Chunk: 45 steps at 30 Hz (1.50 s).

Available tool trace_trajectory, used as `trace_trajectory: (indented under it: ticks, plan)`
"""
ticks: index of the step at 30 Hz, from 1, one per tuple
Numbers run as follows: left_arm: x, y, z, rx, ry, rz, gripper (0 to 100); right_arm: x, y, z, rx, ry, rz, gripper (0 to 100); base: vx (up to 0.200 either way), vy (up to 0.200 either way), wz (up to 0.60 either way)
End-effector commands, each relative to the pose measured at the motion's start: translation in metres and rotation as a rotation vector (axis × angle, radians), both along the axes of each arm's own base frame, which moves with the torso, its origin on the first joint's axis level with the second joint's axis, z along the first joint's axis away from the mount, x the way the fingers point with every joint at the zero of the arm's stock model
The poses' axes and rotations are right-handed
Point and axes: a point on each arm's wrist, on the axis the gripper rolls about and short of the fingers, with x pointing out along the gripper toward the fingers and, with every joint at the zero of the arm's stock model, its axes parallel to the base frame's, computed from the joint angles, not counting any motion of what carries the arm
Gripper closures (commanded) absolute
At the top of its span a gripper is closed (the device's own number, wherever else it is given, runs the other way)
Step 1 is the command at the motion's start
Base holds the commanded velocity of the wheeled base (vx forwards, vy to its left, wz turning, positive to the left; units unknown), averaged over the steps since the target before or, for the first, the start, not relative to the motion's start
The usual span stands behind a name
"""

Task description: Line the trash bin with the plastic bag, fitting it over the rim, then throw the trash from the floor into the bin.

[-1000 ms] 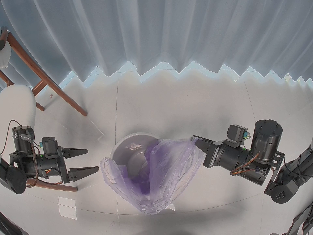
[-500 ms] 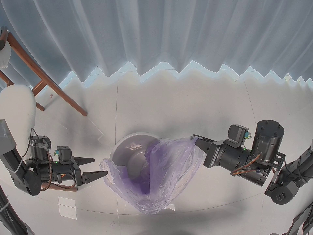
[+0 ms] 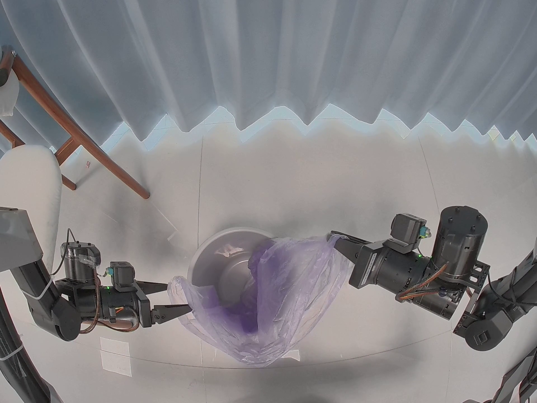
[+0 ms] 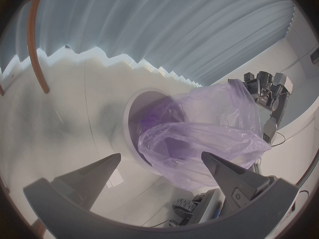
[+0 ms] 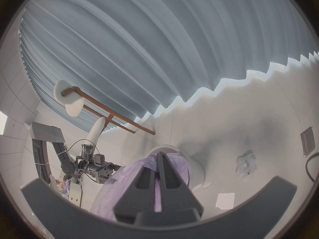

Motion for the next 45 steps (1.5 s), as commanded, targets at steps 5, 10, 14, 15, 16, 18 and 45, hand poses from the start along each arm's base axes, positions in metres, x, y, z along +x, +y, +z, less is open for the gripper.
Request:
trace_trajectory:
  ticks: [5,10,14,15,16,18,45]
  plan:
    - [0.005,-0.012,-0.014,0.039,0.048,0.022,0,-0.001,0.000,0.002,0.005,-0.002,0.002,100,0.000,0.000,0.00]
    - [0.010,-0.020,-0.017,0.017,0.074,0.013,0,-0.002,-0.001,0.001,0.004,0.000,0.004,100,0.000,0.000,0.00]
    - [0.011,-0.021,-0.016,0.014,0.074,0.012,100,-0.003,0.001,0.002,0.007,-0.001,0.011,100,0.000,0.000,0.00]
    - [0.011,-0.021,-0.016,0.014,0.074,0.012,100,-0.003,0.001,0.002,0.007,-0.001,0.011,100,0.000,0.000,0.00]
    - [0.011,-0.023,-0.016,0.014,0.069,0.004,100,-0.004,0.002,0.001,0.007,0.004,0.014,100,0.000,0.000,0.00]
    - [0.010,-0.023,-0.014,0.012,0.054,0.001,100,-0.003,0.003,0.001,0.012,0.009,0.014,100,0.000,0.000,0.00]
    - [-0.026,-0.035,0.058,-0.159,0.007,0.150,100,0.070,0.032,-0.045,0.101,0.218,-0.016,100,0.000,0.000,0.00]
